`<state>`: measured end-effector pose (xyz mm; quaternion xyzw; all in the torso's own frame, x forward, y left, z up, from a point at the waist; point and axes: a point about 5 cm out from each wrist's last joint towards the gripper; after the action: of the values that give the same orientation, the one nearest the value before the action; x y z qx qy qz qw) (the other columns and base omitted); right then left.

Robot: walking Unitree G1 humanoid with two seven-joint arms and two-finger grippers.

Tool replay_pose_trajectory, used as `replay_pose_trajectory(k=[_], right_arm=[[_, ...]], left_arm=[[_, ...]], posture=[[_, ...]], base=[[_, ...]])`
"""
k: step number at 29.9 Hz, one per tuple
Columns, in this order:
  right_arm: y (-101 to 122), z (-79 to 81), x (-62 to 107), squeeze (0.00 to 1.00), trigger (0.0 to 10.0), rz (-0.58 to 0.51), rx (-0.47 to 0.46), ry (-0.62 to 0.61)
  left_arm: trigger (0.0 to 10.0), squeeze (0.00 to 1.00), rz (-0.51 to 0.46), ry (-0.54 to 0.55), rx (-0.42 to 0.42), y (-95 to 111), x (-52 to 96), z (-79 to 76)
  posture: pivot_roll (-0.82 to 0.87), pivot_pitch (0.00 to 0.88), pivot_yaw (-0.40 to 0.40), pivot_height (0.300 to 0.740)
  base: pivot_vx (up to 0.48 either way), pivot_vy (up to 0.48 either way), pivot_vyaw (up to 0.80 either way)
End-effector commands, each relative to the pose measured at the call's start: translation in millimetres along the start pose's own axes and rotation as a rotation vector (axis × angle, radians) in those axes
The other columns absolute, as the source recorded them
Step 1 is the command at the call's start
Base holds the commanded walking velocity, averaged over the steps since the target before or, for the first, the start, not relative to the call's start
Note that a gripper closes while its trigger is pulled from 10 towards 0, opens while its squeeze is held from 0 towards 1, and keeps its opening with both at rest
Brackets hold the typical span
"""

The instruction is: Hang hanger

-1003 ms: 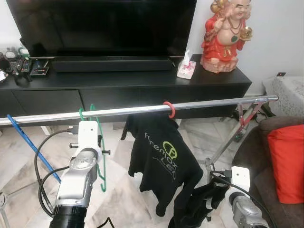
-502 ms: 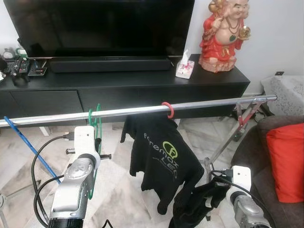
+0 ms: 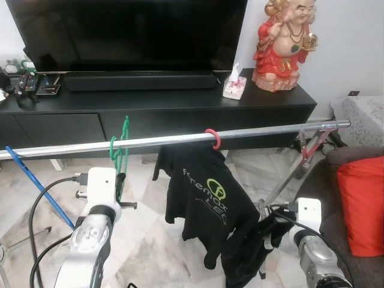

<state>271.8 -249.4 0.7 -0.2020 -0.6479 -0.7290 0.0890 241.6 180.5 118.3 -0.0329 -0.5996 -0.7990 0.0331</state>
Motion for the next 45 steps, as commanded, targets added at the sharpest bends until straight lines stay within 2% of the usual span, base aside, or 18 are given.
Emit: replay_pose_trajectory(k=[1,2,3,4,5,6,9,11,17,20,25,29,37,45], right_arm=[[13.1,-4.2,-1.0,0.00,10.0,-0.065,0.020,0.005],[15.9,-4.2,-0.3,0.00,10.0,-0.088,0.027,0.015],[15.9,-4.2,-0.3,0.00,10.0,-0.088,0.027,0.015],[17.5,-3.7,0.2,0.00,10.0,-0.101,0.035,0.024],[18.4,-3.4,0.8,0.00,10.0,-0.110,0.041,0.030],[19.1,-3.1,2.1,0.00,10.0,-0.123,0.055,0.036],[19.8,-1.7,7.7,0.00,10.0,-0.160,0.061,0.049],[19.9,1.5,13.9,0.00,10.0,-0.184,0.068,0.070],[24.3,6.6,18.6,0.00,10.0,-0.205,0.092,0.095],[31.2,9.7,16.8,0.00,10.0,-0.205,0.101,0.087],[47.1,20.8,15.3,0.00,10.0,-0.212,0.133,0.107],[55.1,27.6,14.5,0.00,10.0,-0.224,0.156,0.122],[69.4,42.3,17.0,0.00,10.0,-0.254,0.159,0.153],[75.0,47.8,18.8,0.00,10.0,-0.251,0.186,0.158]], left_arm=[[0.0,0.00,-0.091,-0.023,-0.041,14.2,4.0,-2.7],[0.0,0.00,-0.098,-0.037,-0.072,11.4,10.3,-4.2],[0.0,0.00,-0.098,-0.037,-0.072,11.4,10.3,-4.2],[2.0,0.00,-0.095,-0.037,-0.072,8.0,13.9,-4.1],[2.0,0.00,-0.092,-0.036,-0.071,5.7,16.6,-3.9],[10.0,0.00,-0.075,-0.034,-0.071,-0.2,20.9,-3.2],[10.0,0.00,-0.019,-0.041,-0.095,-17.9,31.8,-1.5],[10.0,0.00,0.007,-0.028,-0.071,-24.2,36.3,-0.8],[10.0,0.00,0.021,-0.038,-0.038,-26.3,36.3,-4.7],[10.0,0.00,0.062,-0.076,-0.027,-35.3,35.5,-12.1],[10.0,0.00,0.105,-0.092,-0.015,-42.6,34.1,-13.0],[10.0,0.00,0.106,-0.099,-0.035,-43.9,34.7,-14.0],[10.0,0.00,0.091,-0.095,-0.013,-43.0,34.2,-18.1],[10.0,0.00,0.084,-0.106,-0.004,-42.3,33.0,-20.8]], posture=[[0.07,0.000,-0.093,0.716],[0.07,0.000,-0.092,0.716],[0.07,0.000,-0.092,0.716],[0.07,0.000,-0.091,0.716],[0.07,0.000,-0.090,0.716],[0.07,0.000,-0.092,0.716],[0.07,0.000,-0.096,0.716],[0.07,0.000,-0.099,0.716],[0.06,0.000,-0.095,0.716],[0.05,0.000,-0.087,0.716],[0.05,0.000,-0.086,0.716],[0.05,0.000,-0.086,0.716],[0.05,0.000,-0.088,0.716],[0.05,0.000,-0.089,0.716]], base=[[0.000,0.000,0.00],[0.000,0.000,0.00],[0.000,0.000,0.00],[0.000,0.000,0.00],[0.000,0.000,0.00],[0.000,0.000,0.00],[0.000,0.000,0.00],[0.000,0.000,0.00],[0.000,0.000,0.00],[0.000,0.000,0.00],[0.000,0.000,0.00],[0.000,0.000,0.00],[0.000,0.000,0.00],[0.000,0.000,0.00]])
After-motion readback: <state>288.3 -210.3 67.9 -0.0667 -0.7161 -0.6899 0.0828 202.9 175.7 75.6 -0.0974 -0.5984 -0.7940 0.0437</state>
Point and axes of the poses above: a point about 5 cm out from each wrist's last joint towards the gripper, its own x axis pointing back from the gripper into the wrist, its own y axis along the axis of the wrist's last joint, z = x × y, and after that the axes turned 7 degrees about -x, right-handed
